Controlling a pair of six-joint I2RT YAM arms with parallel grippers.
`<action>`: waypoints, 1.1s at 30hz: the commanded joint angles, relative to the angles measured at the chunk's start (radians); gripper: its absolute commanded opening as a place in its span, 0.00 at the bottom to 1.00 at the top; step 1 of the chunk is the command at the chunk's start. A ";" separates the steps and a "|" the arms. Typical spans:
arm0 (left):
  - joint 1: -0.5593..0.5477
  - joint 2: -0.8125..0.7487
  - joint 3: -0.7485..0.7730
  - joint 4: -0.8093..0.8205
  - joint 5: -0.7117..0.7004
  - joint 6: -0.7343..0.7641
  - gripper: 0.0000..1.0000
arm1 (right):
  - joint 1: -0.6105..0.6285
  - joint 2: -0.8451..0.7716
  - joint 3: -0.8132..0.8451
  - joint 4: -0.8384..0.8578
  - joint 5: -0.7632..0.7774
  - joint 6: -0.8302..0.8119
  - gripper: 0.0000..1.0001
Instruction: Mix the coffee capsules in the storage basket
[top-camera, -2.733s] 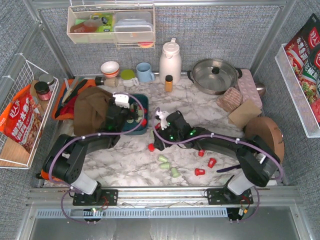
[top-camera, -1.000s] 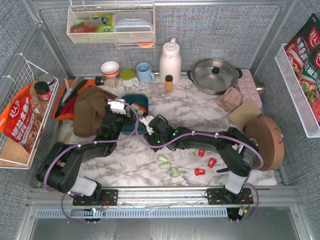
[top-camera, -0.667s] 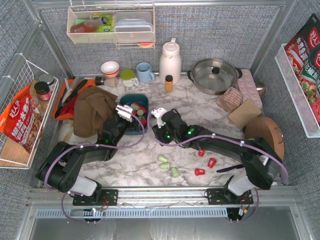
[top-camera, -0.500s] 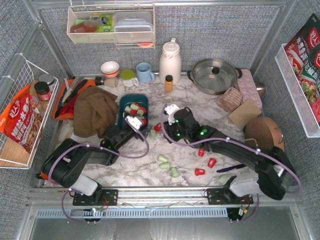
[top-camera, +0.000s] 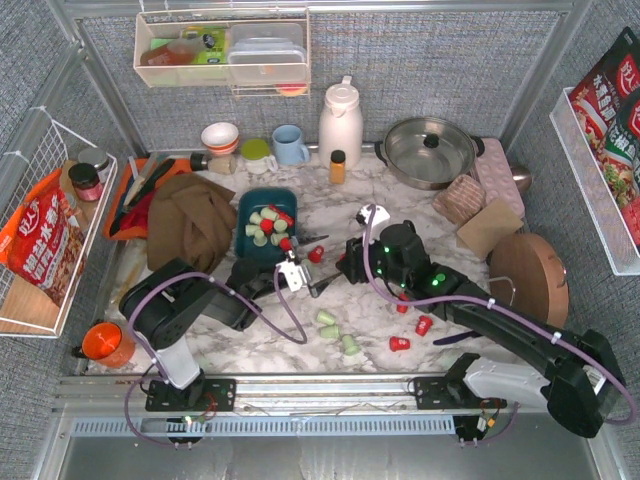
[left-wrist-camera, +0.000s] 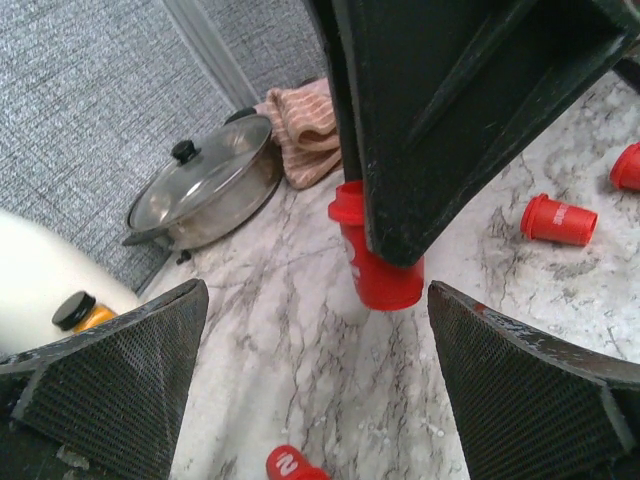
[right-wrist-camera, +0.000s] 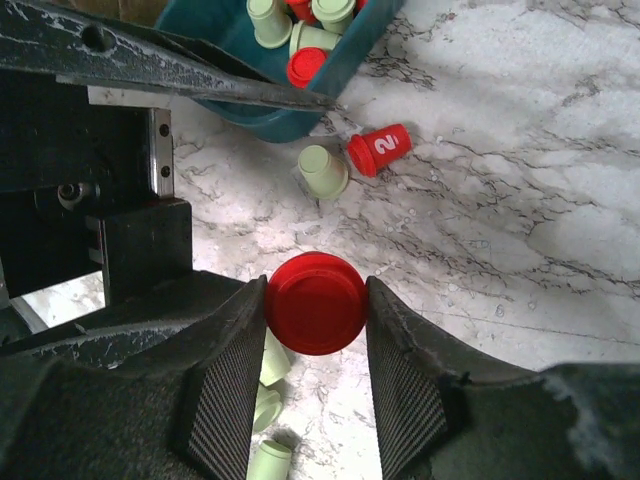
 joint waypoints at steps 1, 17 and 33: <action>-0.019 0.008 0.019 0.055 0.028 0.021 0.95 | -0.003 -0.025 -0.023 0.092 -0.018 0.039 0.46; -0.042 0.025 0.043 0.053 0.046 0.004 0.54 | -0.006 -0.030 -0.046 0.153 -0.057 0.079 0.46; -0.042 0.011 0.039 0.056 -0.041 -0.005 0.21 | -0.024 -0.055 -0.019 0.093 -0.019 0.069 0.73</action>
